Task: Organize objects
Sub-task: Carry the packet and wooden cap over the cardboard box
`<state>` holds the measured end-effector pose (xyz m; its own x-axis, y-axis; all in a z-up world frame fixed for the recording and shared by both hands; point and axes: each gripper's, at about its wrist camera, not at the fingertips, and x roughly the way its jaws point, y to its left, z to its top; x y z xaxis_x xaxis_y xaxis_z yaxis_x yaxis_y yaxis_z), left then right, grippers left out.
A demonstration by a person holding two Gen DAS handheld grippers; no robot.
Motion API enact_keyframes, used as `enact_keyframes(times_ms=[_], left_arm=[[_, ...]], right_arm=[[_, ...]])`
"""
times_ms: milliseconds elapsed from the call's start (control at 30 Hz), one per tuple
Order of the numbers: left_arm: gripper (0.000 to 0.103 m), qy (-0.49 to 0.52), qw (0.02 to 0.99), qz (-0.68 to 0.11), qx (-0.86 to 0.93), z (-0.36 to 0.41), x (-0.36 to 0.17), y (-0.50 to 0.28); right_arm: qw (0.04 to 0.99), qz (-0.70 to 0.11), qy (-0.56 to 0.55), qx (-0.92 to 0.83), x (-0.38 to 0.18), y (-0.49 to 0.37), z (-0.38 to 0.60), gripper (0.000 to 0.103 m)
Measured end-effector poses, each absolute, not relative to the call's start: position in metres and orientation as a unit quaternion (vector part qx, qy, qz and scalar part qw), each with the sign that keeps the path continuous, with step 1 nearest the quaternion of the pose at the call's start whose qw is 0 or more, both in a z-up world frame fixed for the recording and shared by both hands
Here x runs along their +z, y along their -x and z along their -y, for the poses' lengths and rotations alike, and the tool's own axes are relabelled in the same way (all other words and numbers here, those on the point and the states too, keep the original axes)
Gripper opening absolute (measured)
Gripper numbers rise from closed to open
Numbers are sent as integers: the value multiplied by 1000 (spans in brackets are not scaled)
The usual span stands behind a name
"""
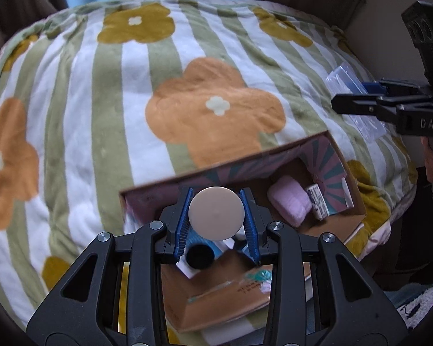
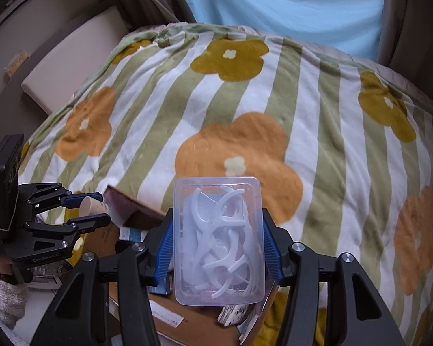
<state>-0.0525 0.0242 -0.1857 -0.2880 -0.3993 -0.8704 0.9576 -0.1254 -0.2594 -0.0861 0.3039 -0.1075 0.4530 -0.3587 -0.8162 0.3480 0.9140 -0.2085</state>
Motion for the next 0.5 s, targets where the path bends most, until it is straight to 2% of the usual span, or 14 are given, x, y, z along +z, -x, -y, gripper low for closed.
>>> enact_keyframes(times_ms=[367, 500], left_arm=[[30, -301, 549, -474, -619, -62, -229, 59], [30, -309, 572, -459, -605, -65, -235, 65]], right_arm=[[822, -512, -55, -242, -172, 127, -316, 50], [816, -508, -52, -272, -188, 136, -318, 50]])
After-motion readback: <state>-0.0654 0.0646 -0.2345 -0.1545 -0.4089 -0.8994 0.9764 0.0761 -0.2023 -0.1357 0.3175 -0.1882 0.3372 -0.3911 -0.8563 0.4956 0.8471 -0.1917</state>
